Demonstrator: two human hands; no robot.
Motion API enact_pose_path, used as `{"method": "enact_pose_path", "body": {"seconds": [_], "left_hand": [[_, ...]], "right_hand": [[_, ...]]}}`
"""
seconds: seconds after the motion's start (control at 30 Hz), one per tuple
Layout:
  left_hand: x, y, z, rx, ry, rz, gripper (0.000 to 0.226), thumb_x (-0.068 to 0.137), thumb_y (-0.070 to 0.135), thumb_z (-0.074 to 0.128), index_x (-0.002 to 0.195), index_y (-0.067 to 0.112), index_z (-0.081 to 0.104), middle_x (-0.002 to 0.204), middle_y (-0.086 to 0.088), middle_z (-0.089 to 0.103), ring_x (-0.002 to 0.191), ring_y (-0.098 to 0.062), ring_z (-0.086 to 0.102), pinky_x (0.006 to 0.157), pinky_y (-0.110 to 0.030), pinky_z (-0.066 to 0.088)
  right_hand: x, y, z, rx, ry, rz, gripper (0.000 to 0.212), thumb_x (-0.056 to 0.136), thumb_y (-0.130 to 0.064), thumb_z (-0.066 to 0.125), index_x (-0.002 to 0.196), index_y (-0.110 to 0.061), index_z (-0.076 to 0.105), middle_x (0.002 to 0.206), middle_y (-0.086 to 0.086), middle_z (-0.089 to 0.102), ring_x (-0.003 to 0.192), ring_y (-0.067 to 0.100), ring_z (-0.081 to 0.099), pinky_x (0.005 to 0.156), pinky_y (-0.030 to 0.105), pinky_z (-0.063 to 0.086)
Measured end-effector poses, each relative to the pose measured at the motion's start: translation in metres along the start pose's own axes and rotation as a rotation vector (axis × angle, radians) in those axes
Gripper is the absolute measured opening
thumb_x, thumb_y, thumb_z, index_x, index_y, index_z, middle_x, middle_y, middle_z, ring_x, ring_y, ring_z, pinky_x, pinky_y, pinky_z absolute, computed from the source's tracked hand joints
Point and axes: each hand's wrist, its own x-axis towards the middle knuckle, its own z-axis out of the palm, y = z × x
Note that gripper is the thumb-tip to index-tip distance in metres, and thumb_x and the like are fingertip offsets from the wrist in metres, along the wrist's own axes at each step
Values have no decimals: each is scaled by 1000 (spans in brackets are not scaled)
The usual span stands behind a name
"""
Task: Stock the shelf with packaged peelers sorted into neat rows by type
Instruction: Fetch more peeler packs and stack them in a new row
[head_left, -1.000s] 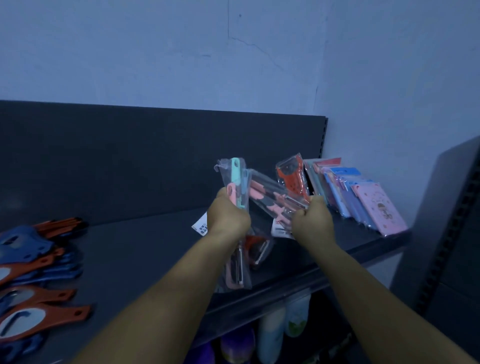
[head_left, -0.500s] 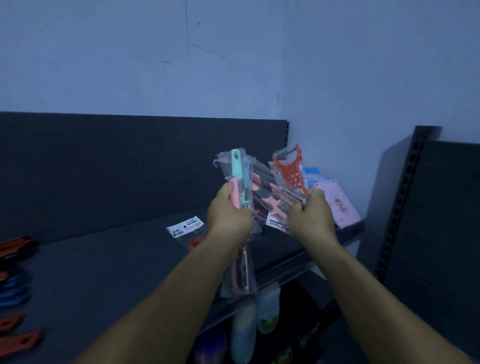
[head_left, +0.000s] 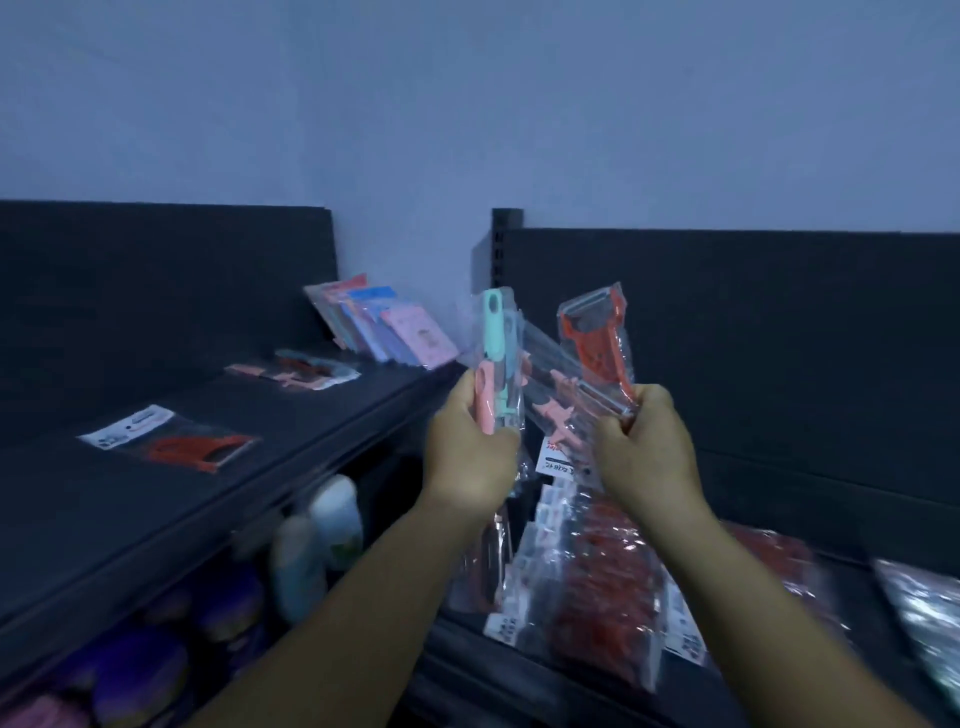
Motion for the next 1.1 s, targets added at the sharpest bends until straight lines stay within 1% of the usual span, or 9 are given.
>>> {"method": "enact_pose_path", "body": {"seconds": [0.03,0.1,0.23,0.47,0.57,0.63,0.8,0.93,1.1], "left_hand": [[-8,2,17,-5,-43,-11,65,87,-6,55,141,29,41,100,22,58,78,1,59,63,-18,51],[-25,5,53,-23,-126,-39,67,88,-4,55,141,33,40,90,25,54,73,-1,58,58,-16,46],[-57,14,129,-24,-272,-51,68,88,1,58,142,36,37,101,23,56,78,-4,60,61,-18,47],[-123,28,283,-27,-486,-60,68,87,-1,57,142,32,38,97,25,54,75,-11,58,64,-22,48],[-154,31,355,-44,-552,-89,70,87,0,58,144,33,35,107,22,58,76,-7,58,66,-18,48],[-175,33,402,-46,-594,-108,70,87,1,58,143,36,35,100,28,54,78,-1,59,63,-14,47],[-225,33,504,-30,-668,-178,70,87,2,58,143,36,34,129,14,51,91,-2,58,65,-11,44],[-255,23,565,5,-710,-249,71,88,2,58,144,36,32,119,16,49,90,-4,57,72,-17,46],[-281,7,615,100,-760,-334,69,90,2,55,144,36,31,110,11,49,89,-13,61,67,-21,49]], "right_hand": [[-5,10,-19,-17,27,26,18,89,-5,42,105,-10,47,72,-3,50,57,8,45,45,20,31],[-14,30,-55,-43,82,71,16,90,-7,43,105,-11,46,73,-1,51,59,9,47,47,24,31],[-29,73,-127,-87,207,155,14,90,-8,44,103,-12,47,76,0,54,61,11,49,48,25,33],[-52,157,-264,-141,362,287,12,90,-6,42,100,-12,46,73,1,52,59,13,46,49,26,34],[-58,198,-325,-145,388,341,11,91,-7,42,99,-14,45,75,1,54,59,13,47,47,26,34],[-59,226,-365,-146,398,373,13,90,-7,43,100,-15,46,75,0,55,59,11,49,46,23,33],[-67,292,-451,-155,412,450,13,90,-6,44,100,-13,47,78,-3,57,64,6,52,46,17,35],[-74,342,-494,-171,422,515,13,90,-2,45,100,-10,47,75,-2,55,62,6,50,41,6,35],[-86,389,-523,-159,411,622,14,91,-4,45,103,-11,47,74,-1,55,59,9,50,45,18,33]]}}
